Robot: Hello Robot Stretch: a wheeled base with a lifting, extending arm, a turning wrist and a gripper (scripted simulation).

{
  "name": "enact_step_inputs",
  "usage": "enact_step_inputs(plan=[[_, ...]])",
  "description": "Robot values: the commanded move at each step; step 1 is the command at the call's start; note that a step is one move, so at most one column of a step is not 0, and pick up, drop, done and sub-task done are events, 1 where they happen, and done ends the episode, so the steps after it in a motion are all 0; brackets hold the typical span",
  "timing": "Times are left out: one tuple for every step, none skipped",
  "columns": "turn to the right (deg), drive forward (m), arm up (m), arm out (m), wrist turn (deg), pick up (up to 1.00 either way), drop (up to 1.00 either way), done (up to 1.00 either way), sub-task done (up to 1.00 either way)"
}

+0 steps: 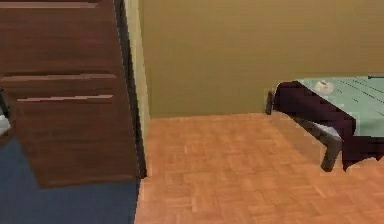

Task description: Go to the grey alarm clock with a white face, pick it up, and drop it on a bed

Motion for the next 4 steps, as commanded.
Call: enact_step_inputs(plan=[[-45.0, 0.00, 0.00, 0.00, 0.0, 0.00, 0.00, 0.00, 0.00], [-42.0, 0.00, 0.00, 0.00, 0.0, 0.00, 0.00, 0.00, 0.00], [0.0, 1.00, 0.00, 0.00, 0.0, 0.00, 0.00, 0.00, 0.00], [-9.0, 0.00, 0.00, 0.00, 0.0, 0.00, 0.00, 0.00, 0.00]])
